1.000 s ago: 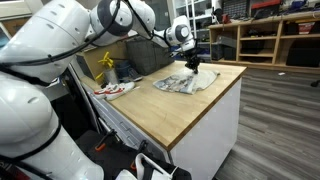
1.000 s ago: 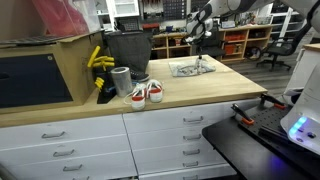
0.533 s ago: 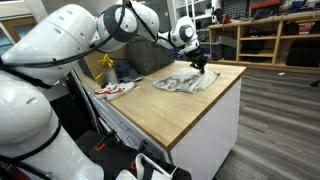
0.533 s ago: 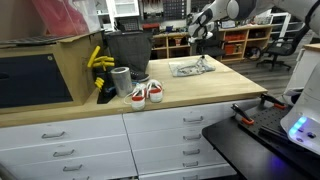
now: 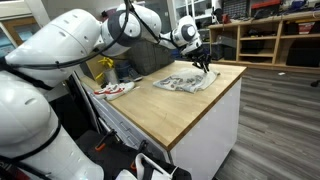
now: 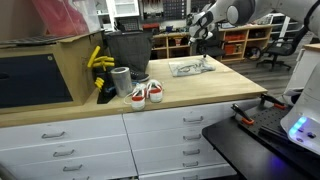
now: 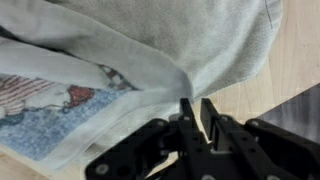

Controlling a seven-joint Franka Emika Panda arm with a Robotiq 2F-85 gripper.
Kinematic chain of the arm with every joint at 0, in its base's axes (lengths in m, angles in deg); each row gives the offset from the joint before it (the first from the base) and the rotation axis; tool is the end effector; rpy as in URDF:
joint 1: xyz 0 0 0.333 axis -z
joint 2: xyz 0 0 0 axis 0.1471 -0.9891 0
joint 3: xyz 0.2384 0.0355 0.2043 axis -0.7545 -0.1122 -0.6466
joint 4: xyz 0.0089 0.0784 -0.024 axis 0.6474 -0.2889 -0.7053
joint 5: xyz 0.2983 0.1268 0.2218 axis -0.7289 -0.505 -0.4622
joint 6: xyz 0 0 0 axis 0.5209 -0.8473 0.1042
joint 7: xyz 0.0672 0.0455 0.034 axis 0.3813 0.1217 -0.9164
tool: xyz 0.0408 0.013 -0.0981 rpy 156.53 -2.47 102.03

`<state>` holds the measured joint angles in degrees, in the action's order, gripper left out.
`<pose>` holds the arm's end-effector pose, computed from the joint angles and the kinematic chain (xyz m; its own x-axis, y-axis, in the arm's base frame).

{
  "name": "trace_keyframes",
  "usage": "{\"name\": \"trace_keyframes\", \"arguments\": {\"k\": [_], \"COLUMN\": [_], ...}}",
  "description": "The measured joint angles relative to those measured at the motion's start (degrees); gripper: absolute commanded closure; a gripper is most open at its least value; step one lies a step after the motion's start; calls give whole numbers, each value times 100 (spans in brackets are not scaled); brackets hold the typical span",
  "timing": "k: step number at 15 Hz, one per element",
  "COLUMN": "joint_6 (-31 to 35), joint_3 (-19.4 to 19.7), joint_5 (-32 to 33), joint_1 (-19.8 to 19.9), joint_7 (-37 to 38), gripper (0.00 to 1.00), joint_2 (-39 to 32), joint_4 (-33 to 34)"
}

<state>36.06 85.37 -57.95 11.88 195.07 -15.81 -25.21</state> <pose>0.7821 -0.1871 0.2176 -0.7208 -0.6693 0.1800 -0.6910 0.6737 -0.2620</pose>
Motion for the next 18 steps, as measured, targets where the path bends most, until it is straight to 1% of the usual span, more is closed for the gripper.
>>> {"name": "trace_keyframes", "arguments": {"k": [2, 3, 4, 6, 7, 10, 13, 15, 18], "joint_6": [-66, -70, -70, -70, -70, -70, -24, 25, 153], "joint_3": [-67, -125, -202, -401, -532, -940, -1294, -1431, -1535], "joint_5": [-11, -30, -45, -74, -98, -158, -169, -194, -220], "joint_1": [-4, -6, -5, -2, 4, 4, -15, -44, -96], "joint_7": [-55, -156, -290, -689, -950, -1762, -2586, -3171, -4080], "gripper": [35, 27, 20, 5, 1, 0, 0, 0, 0], "joint_2": [-3, 3, 21, 107, 179, 519, 973, 1259, 1677], "joint_4": [16, 17, 17, 8, -16, -301, -930, -1399, -2131]}}
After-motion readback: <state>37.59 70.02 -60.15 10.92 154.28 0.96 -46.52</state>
